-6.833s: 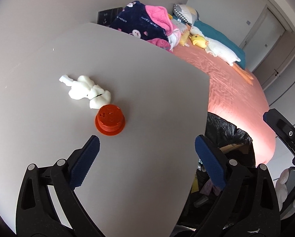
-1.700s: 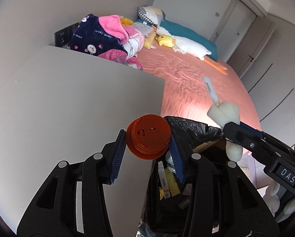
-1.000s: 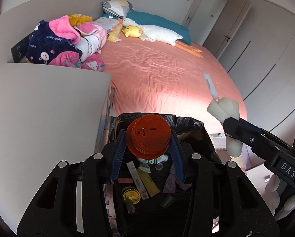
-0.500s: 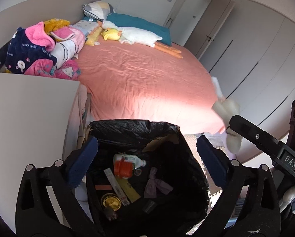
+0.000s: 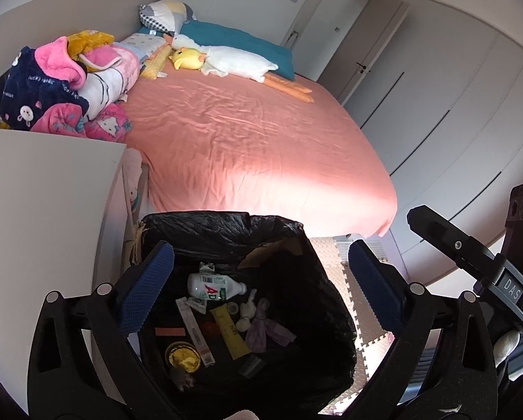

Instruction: Collect trash

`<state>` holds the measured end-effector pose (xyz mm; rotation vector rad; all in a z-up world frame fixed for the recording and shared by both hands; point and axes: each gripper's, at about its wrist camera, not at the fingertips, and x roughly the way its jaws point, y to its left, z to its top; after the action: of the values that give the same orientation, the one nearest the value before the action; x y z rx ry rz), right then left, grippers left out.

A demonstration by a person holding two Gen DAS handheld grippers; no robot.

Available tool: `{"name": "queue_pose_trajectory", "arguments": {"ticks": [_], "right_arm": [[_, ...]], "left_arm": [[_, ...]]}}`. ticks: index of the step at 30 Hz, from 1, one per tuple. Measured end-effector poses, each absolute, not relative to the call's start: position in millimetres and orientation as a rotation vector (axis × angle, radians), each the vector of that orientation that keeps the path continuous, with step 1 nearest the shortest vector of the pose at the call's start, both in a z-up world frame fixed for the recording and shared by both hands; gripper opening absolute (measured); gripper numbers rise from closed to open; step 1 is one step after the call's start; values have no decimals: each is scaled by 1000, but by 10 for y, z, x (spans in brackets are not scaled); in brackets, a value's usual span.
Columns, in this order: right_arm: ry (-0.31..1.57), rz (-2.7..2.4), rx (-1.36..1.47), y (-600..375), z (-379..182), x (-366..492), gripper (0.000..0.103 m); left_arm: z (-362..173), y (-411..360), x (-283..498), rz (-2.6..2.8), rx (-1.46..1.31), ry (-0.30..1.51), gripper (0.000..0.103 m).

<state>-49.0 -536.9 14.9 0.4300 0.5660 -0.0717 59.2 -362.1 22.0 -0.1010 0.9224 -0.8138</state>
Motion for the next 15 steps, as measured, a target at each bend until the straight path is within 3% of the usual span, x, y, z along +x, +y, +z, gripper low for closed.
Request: {"name": "queue_pose_trajectory", "arguments": {"ticks": [15], "right_arm": [[571, -67, 421, -5305, 159, -442, 70]], "left_arm": [[219, -3594, 581, -814, -98, 921, 96]]}}
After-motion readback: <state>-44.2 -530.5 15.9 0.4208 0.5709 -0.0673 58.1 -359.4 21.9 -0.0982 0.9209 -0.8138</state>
